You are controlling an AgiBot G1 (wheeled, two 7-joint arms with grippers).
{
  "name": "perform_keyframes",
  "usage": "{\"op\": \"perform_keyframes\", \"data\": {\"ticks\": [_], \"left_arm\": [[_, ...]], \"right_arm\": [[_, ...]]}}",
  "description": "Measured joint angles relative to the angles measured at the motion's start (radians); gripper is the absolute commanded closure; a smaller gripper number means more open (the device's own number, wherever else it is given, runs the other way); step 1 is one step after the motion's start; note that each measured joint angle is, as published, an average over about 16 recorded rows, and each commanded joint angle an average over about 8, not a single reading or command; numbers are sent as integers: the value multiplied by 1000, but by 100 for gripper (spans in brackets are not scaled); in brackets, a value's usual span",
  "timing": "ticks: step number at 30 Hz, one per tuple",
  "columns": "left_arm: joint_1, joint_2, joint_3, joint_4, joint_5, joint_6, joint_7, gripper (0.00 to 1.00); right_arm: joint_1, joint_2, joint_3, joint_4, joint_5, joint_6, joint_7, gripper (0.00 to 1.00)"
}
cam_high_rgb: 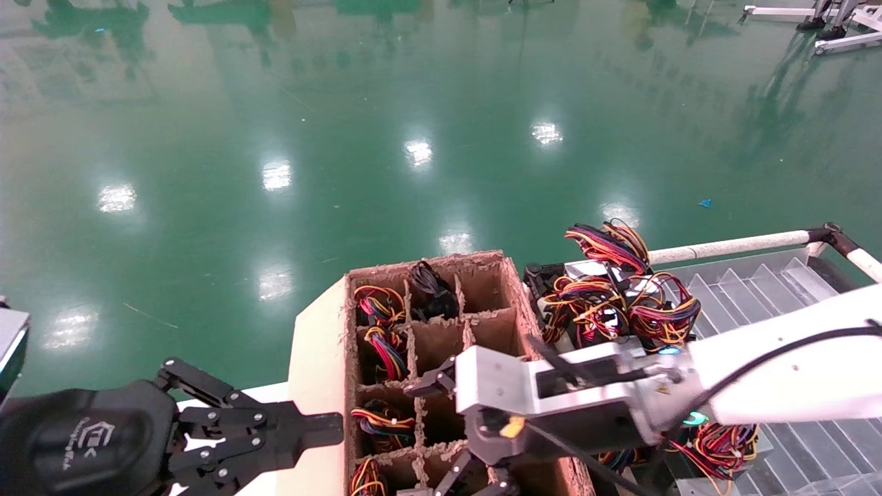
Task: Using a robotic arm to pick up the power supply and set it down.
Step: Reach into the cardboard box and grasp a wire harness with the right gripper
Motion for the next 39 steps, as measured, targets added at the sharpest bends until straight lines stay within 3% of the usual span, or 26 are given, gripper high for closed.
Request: {"op": "perform_keyframes", "data": {"ticks": [17, 21, 23, 28, 30, 39], "left_arm": [[0, 0, 1, 0, 0, 0, 0, 100], [0, 0, 1, 0, 0, 0, 0, 96], [0, 0, 1, 0, -1, 0, 0, 81], [0, 0, 1, 0, -1, 0, 0, 20], [0, 0, 1, 0, -1, 0, 1, 3], [0, -1, 1, 0, -1, -1, 1, 0]], "right_arm": [[53, -112, -60, -113, -123, 64, -75, 100], [54, -123, -65, -119, -137, 77, -85, 100], [54, -128, -68, -120, -145, 85, -89, 100], [53, -139, -73, -119, -159, 101, -95, 100], [53, -141, -75, -118, -162, 105, -96, 100], [54, -143, -78, -115, -166, 103, -93, 100]]}}
